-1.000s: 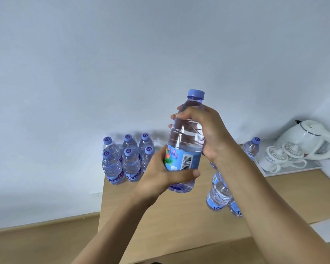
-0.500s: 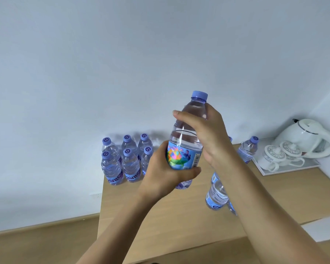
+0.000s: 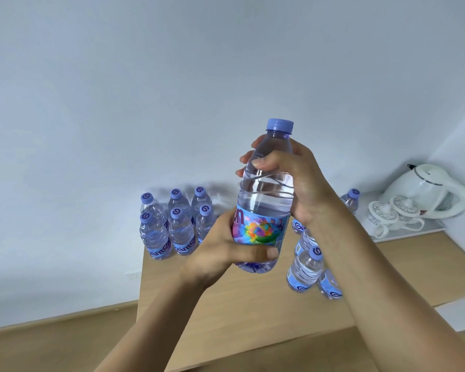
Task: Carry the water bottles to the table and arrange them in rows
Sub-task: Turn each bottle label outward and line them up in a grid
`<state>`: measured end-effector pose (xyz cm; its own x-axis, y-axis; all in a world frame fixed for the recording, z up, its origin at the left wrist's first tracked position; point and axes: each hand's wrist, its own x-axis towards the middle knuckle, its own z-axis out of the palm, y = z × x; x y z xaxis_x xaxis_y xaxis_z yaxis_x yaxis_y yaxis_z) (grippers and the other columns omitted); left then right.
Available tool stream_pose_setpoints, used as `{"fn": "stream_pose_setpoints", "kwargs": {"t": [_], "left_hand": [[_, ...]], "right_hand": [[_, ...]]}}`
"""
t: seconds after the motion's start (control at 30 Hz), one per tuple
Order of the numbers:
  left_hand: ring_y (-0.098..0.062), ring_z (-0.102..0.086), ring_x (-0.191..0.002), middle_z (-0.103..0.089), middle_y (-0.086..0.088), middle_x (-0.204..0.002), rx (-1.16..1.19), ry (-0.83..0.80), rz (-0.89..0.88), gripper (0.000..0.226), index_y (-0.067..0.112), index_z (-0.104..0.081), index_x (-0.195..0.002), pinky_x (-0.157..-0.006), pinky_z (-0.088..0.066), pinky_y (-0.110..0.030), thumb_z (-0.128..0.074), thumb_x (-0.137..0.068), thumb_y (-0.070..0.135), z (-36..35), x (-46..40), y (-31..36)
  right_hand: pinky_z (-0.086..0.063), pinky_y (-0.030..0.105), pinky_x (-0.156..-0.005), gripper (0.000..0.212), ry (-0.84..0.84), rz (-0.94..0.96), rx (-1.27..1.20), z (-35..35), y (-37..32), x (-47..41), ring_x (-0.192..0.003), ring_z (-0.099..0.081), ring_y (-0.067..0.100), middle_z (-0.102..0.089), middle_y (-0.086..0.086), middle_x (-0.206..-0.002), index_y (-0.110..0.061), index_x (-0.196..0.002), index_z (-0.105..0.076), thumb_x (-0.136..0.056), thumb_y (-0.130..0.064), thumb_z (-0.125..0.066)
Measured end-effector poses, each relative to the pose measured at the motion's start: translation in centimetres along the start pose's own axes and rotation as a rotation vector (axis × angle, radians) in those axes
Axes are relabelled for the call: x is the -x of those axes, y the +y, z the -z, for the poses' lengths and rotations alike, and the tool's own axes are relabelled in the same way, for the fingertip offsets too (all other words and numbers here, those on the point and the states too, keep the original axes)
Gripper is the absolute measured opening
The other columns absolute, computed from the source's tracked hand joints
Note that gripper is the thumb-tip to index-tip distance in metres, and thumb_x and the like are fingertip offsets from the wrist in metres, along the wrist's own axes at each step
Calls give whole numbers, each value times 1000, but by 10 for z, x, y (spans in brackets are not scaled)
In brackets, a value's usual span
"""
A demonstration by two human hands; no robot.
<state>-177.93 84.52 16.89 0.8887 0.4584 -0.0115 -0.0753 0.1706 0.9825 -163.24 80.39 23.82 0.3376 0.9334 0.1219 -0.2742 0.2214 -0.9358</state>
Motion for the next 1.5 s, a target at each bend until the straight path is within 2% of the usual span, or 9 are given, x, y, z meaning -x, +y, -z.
{"fn": "stream_pose_setpoints", "kwargs": {"t": [0.13,0.33,0.63,0.73,0.83,0.97,1.2,1.37,1.5], "left_hand": [[-24,-64,-79,-67,-19,-89,-47,92,-15,54,-3,-61,-105,-71,-53,-31,-82,-59,17,-4,2,0],[-14,-71,-71,-73,3,-82,-257,419,-80,48,21,-62,-93,-61,-57,-22,-88,-52,18,-19,3,2],[-16,-68,-72,-72,0,-83,-65,119,-5,41,17,-68,-95,-62,-54,-24,-86,-59,11,-16,12,5],[-32,-65,-96,-69,-14,-100,55,20,3,44,12,-70,-104,-88,-55,-52,-81,-62,14,-15,14,4],[-44,-63,-101,-68,-24,-103,55,30,9,45,11,-70,-104,-93,-48,-60,-82,-61,14,-13,13,0],[-50,-63,-101,-66,-29,-106,44,105,14,47,10,-69,-101,-89,-53,-54,-84,-56,18,-14,12,-2],[-16,-71,-72,-74,-1,-83,-182,330,-23,52,18,-65,-94,-65,-60,-30,-87,-49,29,-17,10,-6],[-16,-69,-70,-73,-1,-82,-127,242,-19,53,14,-64,-100,-60,-54,-25,-89,-55,22,-14,14,-8],[-13,-66,-72,-71,0,-82,-33,165,-20,45,16,-67,-99,-63,-52,-20,-86,-58,16,-11,14,-7]], "right_hand": [[-60,45,-78,13,63,20,125,0,0,4,-91,-73,34,-69,17,-98,-18,-80,-67,-69,-15,-73],[-62,42,-77,41,311,97,341,-13,8,12,-81,-72,17,-69,-8,-86,-17,-98,-62,-64,-25,-85],[-57,39,-70,36,167,45,31,0,7,14,-79,-70,30,-72,7,-84,-18,-87,-68,-51,-14,-77],[-57,42,-75,35,70,29,-70,5,5,15,-81,-72,32,-72,7,-87,-19,-89,-70,-54,-13,-73],[-58,45,-78,34,-4,14,-108,9,6,17,-85,-73,34,-73,8,-92,-19,-93,-70,-59,-13,-72],[-58,36,-72,30,76,15,19,7,6,17,-92,-73,34,-73,8,-98,-16,-96,-66,-68,-11,-76],[-59,36,-76,37,295,65,252,-6,18,21,-97,-69,25,-68,-1,-95,-20,-96,-61,-68,-21,-85],[-55,30,-59,29,256,60,101,-8,17,19,-66,-66,21,-66,3,-81,-12,-89,-59,-66,-2,-75],[-58,40,-71,34,211,29,75,-4,16,15,-76,-67,28,-67,8,-87,-15,-93,-62,-62,-6,-73]]}}
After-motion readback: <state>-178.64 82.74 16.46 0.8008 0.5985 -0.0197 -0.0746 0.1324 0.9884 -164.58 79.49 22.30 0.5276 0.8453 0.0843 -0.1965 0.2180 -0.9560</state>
